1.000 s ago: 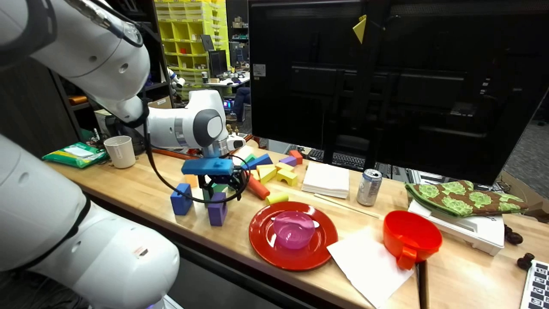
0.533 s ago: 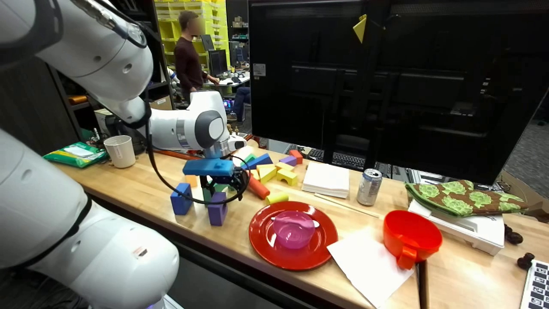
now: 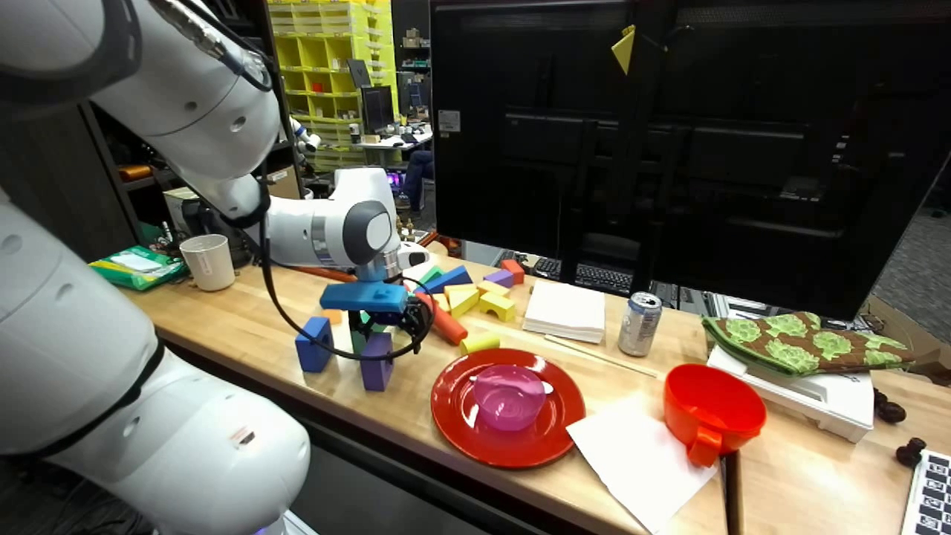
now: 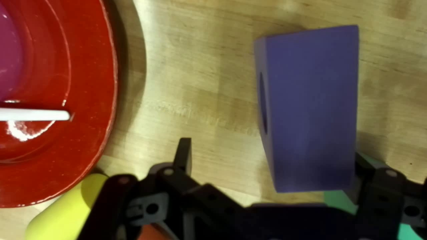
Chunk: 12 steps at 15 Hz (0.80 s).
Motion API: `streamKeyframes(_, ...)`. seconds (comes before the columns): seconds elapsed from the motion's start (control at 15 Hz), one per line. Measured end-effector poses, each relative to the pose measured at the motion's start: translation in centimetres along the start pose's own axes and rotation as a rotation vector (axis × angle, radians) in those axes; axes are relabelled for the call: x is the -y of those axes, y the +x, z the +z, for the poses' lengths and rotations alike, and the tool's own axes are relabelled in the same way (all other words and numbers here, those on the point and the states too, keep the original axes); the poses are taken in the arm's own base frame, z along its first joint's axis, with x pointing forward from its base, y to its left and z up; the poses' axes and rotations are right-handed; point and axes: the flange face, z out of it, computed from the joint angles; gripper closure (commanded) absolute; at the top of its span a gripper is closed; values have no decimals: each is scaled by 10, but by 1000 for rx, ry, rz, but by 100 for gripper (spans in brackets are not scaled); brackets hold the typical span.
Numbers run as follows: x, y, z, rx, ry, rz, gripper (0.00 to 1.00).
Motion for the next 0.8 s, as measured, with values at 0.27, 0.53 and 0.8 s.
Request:
streamKeyframes(0.27, -1, 2, -2, -21, 0, 7, 0)
streamKeyframes(0.53, -2, 5, -5, -42, 0, 17, 0)
streamKeyframes(0.8, -2, 6, -6, -58, 0, 26, 0)
